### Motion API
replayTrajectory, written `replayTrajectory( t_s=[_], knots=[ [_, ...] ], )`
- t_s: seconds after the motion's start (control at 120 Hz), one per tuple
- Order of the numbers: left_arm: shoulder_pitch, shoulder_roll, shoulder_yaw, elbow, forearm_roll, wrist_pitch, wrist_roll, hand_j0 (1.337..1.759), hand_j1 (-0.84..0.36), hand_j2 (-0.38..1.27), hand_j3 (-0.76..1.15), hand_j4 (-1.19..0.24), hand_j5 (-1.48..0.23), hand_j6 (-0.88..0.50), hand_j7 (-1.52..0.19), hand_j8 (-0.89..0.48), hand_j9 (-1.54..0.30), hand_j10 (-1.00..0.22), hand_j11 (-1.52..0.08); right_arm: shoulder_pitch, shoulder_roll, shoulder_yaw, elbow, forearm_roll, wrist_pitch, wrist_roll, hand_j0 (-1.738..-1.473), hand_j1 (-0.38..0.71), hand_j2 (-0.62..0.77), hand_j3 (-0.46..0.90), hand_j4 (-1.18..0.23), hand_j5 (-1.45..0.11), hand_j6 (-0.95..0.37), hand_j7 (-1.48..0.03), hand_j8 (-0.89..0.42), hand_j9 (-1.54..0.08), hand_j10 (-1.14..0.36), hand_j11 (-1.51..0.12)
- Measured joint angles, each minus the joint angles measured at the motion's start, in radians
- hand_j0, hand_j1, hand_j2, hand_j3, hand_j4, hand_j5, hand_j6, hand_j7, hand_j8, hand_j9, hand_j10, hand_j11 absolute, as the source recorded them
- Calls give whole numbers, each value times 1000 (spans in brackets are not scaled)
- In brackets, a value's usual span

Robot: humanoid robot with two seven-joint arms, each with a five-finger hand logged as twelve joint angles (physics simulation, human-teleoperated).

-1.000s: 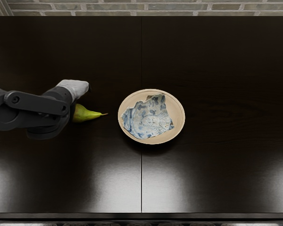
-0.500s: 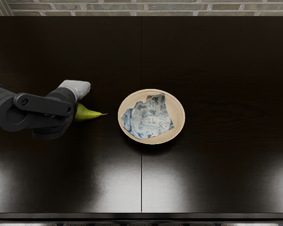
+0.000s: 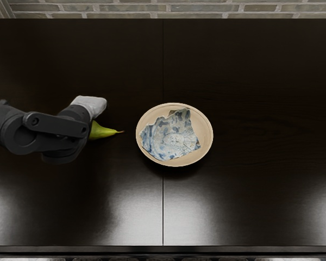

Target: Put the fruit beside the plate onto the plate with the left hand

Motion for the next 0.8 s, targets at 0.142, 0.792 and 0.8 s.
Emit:
replayTrajectory(
  t_s=[0.142,0.792,0.8],
  knots=[
    [10,-22,0,25,1,0,0,1658,58,69,0,-258,-337,-258,-336,-258,-336,-258,-335,0,0,0,0,0,0,0,-1658,-314,-6,0,-29,-38,-29,-38,-29,-38,-29,-38],
    [13,-26,1,43,7,-2,1,1657,-75,125,0,-377,-498,-378,-497,-379,-496,-379,-495,0,0,0,0,0,0,0,-1658,-314,-6,0,-29,-38,-29,-38,-29,-38,-29,-38],
    [13,-26,1,44,7,-2,1,1657,-73,125,0,-377,-499,-379,-498,-379,-497,-379,-496,0,0,0,0,0,0,0,-1658,-314,-6,0,-29,-38,-29,-38,-29,-38,-29,-38]
  ],
)
